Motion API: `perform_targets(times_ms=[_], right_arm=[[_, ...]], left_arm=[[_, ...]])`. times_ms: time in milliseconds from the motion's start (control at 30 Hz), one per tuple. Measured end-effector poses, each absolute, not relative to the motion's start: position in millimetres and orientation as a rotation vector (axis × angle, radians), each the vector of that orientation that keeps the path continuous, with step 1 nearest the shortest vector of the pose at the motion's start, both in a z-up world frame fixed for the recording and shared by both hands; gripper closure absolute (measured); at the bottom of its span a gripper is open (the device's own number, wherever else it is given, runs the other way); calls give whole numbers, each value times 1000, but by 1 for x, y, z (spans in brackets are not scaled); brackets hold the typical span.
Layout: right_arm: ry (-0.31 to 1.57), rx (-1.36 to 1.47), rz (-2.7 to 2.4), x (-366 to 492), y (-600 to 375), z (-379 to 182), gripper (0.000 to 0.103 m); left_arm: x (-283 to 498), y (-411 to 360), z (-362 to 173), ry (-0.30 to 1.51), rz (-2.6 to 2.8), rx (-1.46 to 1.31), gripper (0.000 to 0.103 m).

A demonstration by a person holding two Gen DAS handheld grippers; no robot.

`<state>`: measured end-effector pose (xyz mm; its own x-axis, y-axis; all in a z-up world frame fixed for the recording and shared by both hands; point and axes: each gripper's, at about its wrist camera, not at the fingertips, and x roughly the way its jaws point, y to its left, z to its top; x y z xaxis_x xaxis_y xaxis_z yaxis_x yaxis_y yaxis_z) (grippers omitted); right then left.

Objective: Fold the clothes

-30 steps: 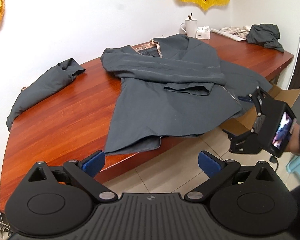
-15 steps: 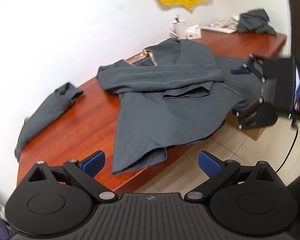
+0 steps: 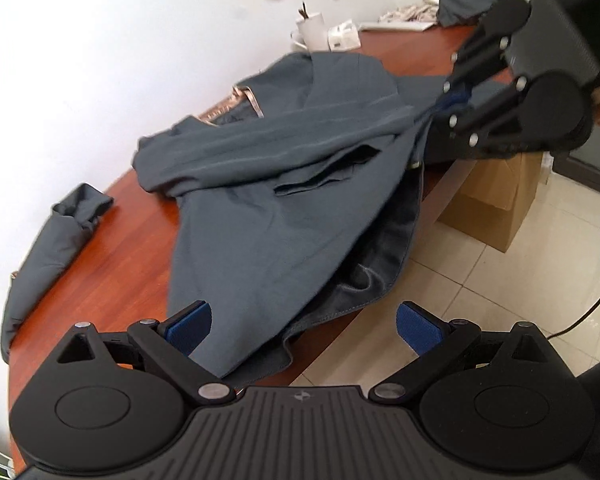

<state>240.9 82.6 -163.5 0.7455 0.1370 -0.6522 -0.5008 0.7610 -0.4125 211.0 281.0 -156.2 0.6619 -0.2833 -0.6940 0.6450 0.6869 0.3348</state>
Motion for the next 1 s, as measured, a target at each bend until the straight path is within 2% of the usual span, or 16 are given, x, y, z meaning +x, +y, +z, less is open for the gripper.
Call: perform_targets(times_ms=[200,467,600,667,733,767,833,867,933,1000], right_arm=[[676,-557,392,250,72,-154,95],[696,-485,407,267,58,-134,95],[695,-455,400,276,52,-128,95],[693,-451,398,281,50,-126,95],[693,-450,399,282,49,-125,95],[695,-450,403,283,49,-125,95],[697,-453,406,284,48,-126,95],[699,-452,408,284,48,-126,95],[704,-448,412,284,47,-127,95],[713,-442,417,283,46,-128,95]], left_arm=[[232,262,-164,650,-552,598,3],[229,232,-186,570,-616,742,3],[236,223,-183,579,-624,695,4],[242,218,-178,589,-626,661,16],[255,212,-171,619,-632,637,47],[256,211,-172,625,-633,634,51],[267,209,-168,675,-642,607,68],[278,210,-165,714,-643,569,71],[287,212,-161,739,-632,543,87],[292,214,-157,752,-624,530,93]])
